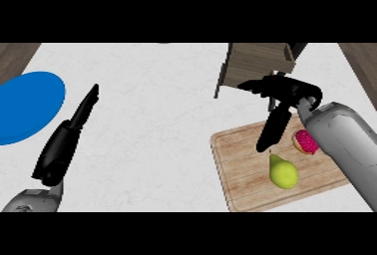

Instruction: Pick the pear from the cutting board and place it in the tiered basket

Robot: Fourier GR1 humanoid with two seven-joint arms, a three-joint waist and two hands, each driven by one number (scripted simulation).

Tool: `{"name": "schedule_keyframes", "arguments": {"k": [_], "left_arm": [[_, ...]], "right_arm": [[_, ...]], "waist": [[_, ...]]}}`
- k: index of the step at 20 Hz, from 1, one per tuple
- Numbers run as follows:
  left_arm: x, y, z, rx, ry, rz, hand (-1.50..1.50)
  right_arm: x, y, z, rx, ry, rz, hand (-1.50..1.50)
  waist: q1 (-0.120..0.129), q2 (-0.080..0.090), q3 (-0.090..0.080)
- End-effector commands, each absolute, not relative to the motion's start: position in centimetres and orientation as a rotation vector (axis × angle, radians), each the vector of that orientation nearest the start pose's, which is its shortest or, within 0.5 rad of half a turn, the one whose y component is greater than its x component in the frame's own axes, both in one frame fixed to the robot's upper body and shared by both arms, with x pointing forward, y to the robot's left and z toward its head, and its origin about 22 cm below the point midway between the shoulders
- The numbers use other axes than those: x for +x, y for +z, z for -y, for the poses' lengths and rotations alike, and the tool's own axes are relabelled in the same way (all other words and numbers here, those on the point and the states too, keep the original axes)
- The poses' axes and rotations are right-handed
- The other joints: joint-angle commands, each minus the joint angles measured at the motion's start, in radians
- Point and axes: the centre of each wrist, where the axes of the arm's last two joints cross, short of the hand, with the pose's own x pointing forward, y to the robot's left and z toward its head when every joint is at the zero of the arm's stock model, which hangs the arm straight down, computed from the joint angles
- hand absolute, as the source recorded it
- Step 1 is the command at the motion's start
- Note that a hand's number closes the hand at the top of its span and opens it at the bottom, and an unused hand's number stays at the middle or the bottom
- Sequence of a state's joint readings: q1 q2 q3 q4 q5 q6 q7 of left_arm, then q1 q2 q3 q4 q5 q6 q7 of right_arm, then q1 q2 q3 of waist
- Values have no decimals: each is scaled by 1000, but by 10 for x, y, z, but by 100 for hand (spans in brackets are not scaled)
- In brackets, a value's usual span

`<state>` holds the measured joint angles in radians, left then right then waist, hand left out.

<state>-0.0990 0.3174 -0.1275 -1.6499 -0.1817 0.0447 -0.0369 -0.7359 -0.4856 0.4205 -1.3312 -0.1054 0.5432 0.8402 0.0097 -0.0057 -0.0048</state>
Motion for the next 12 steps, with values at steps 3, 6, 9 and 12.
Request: {"name": "schedule_keyframes", "arguments": {"k": [3, 6, 9, 12], "left_arm": [[260, 58, -258, 311, -509, 1753, 0], [263, 60, -268, 303, -489, 1736, 0], [264, 60, -267, 320, -498, 1753, 0], [260, 51, -280, 316, -487, 1747, 0]], "right_arm": [[371, 193, 155, -492, 1437, 591, -150], [363, 191, 145, -510, 1446, 571, -150], [358, 179, 118, -510, 1431, 555, -150], [334, 156, 94, -511, 1440, 536, -150]], "waist": [[5, -1, 1], [-10, -2, 2], [-6, 1, 3], [-16, -2, 2]]}}
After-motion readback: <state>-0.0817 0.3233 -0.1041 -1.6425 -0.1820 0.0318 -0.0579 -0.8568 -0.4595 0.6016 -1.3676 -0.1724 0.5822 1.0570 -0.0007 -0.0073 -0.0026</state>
